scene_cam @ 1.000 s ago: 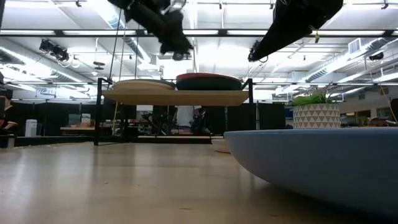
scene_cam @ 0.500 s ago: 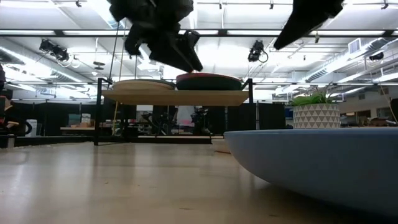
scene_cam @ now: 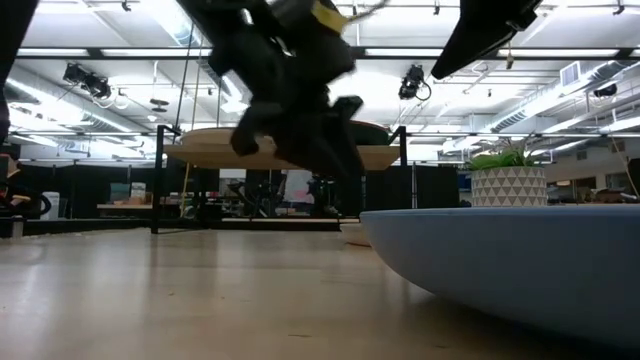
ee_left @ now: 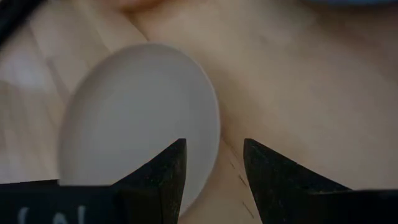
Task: Place and stack plates onto a shelf
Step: Stack the gray plate on top of the light blue plate on the shelf
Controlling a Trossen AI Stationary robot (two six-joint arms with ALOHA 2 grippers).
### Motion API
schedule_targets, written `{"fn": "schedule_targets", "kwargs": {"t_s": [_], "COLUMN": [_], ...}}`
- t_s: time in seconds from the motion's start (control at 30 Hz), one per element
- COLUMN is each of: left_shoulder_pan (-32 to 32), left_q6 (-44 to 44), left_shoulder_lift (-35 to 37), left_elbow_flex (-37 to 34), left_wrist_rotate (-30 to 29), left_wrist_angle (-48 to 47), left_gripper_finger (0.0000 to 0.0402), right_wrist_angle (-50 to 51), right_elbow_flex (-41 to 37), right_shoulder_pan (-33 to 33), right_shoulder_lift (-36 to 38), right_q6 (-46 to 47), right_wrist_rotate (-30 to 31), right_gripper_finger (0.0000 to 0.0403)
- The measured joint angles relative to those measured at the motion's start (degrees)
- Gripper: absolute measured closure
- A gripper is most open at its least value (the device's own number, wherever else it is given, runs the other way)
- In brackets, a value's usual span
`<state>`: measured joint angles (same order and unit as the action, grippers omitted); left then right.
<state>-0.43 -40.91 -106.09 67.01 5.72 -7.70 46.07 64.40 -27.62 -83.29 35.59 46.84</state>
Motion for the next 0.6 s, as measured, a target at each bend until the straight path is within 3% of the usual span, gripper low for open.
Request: {"fn": "schedule_targets", "kwargs": {"t_s": [0.23,0.43,0.6], "left_shoulder_pan": [0.1,0.6,1.0], "left_q6": [-2.3,-4.7,-4.8], "left_shoulder_lift": [-6.3,-9.6,-9.9], "left_elbow_flex": [3.0,2.9,3.0], "left_wrist_rotate": [0.0,-3.9,-4.1], "left_wrist_angle": [-1.3,1.9,1.3], "left_gripper_finger": [0.0235,0.0236,0.0268], "right_wrist_angle": [0.2,0.1,-0.6], "right_elbow_flex": [0.0,0.0,0.0], "right_shoulder_pan": [-0.5,-0.5,-0.5], "right_shoulder_lift": [0.4,0.4,0.4], "right_q6": [-0.4,-1.4,-1.7], "right_wrist_rotate": [0.6,1.6,1.7], "right_gripper_finger": [0.0314,0.0314,0.0314]}}
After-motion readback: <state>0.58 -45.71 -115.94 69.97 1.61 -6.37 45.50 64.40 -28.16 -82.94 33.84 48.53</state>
